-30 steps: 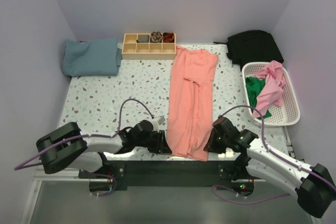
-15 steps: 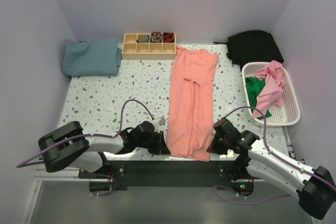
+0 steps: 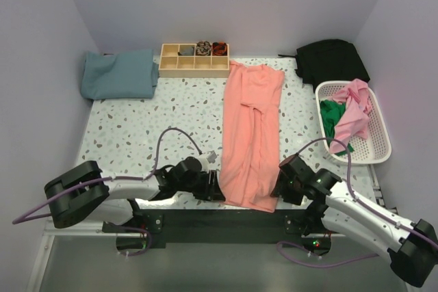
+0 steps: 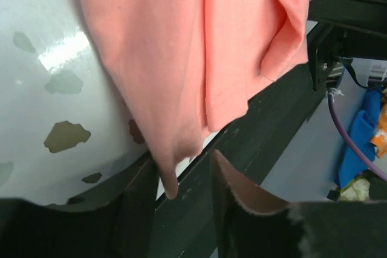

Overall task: Fold and stack the t-shirts
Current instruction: Grab the bottom of the folded rectangular tshirt with both arms, then fold the folded rectangular tshirt in 1/3 of the way

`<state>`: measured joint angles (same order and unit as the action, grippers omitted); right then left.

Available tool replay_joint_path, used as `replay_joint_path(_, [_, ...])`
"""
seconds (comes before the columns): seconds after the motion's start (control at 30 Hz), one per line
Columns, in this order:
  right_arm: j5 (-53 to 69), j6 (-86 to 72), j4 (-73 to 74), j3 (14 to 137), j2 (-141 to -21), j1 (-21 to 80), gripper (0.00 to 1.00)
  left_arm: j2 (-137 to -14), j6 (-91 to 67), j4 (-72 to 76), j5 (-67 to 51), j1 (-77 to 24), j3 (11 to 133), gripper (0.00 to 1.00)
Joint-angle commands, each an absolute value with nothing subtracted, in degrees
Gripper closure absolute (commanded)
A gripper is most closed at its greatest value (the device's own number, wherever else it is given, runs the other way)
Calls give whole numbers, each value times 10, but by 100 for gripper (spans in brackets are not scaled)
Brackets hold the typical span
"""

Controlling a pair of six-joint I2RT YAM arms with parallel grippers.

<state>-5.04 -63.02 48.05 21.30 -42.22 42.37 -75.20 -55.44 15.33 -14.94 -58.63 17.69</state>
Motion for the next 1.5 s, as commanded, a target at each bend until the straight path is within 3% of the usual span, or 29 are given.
replay_joint_path(0.0, [-55,-631,510,232,-407,425,44,-747,-533,131,-142,-588,181,50])
replay_joint_path(0.07, [-44,-635,510,229,-395,425,44,-740,-535,139,-156,-588,181,41])
replay_joint_path(0.2, [-2,-639,483,198,-381,425,45,-753,-541,167,-184,-588,176,41])
replay_joint_path(0.3, [44,-637,445,174,-381,425,47,-764,-557,193,-202,-591,160,44])
replay_joint_path(0.47, [61,-626,418,170,-398,425,53,-780,-566,213,-208,-604,149,64])
replay_joint_path(0.6, [61,-623,389,170,-418,426,96,-808,-563,225,-212,-611,167,95])
replay_joint_path(0.63, [57,-622,384,173,-415,426,100,-809,-559,222,-211,-611,175,100])
replay_joint_path(0.93, [-60,-585,445,292,-345,425,100,-797,-493,71,-157,-610,322,100])
replay_joint_path(1.3, [-176,-498,451,411,-440,425,100,-827,-443,1,-142,-537,431,100])
replay_joint_path(1.47, [-248,-458,446,458,-502,425,93,-862,-404,-31,-151,-478,491,100])
